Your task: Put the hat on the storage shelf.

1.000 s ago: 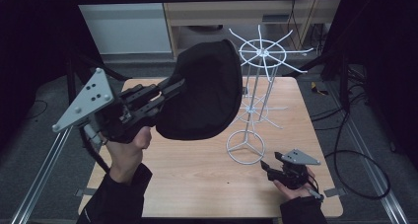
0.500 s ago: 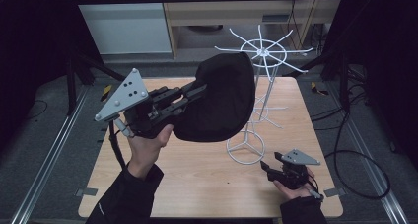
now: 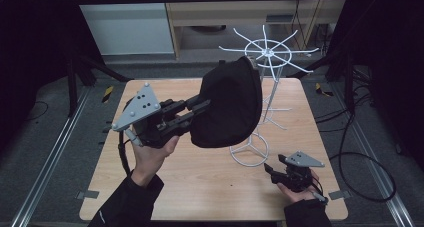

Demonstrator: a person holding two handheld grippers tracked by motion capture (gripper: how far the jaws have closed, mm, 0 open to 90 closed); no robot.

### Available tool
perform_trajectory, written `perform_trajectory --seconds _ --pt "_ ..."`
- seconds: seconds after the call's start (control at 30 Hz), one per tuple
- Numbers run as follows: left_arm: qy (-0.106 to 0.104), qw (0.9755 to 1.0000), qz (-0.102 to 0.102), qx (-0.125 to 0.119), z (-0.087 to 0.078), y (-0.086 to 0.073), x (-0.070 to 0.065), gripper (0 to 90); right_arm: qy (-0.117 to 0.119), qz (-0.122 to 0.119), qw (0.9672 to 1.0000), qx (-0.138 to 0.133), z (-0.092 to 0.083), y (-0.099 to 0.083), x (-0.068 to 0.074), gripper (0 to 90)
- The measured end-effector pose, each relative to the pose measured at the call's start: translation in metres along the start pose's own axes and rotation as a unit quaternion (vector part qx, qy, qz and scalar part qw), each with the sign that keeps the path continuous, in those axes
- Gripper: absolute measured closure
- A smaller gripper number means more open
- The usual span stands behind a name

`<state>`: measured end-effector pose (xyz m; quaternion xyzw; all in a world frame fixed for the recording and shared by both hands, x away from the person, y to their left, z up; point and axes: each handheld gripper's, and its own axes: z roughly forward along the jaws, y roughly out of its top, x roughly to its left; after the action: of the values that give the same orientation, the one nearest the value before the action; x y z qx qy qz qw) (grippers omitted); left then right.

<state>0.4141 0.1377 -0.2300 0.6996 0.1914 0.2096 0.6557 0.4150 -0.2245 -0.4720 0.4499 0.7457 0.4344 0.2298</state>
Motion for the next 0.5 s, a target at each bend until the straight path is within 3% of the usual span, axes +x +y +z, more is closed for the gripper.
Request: perform_trajectory --seconds 0.3,0.5 --pt "0.013 0.9993 -0.005 0.034 0.012 -0.021 0.003 75.9 -0.001 0.000 1.0000 0.003 0.001 -0.001 -0.001 36.6" --pt "0.016 0.9989 -0.010 0.042 0.015 -0.032 0.005 75.9 -0.005 0.000 1.0000 0.004 0.002 -0.002 -0.001 36.0"
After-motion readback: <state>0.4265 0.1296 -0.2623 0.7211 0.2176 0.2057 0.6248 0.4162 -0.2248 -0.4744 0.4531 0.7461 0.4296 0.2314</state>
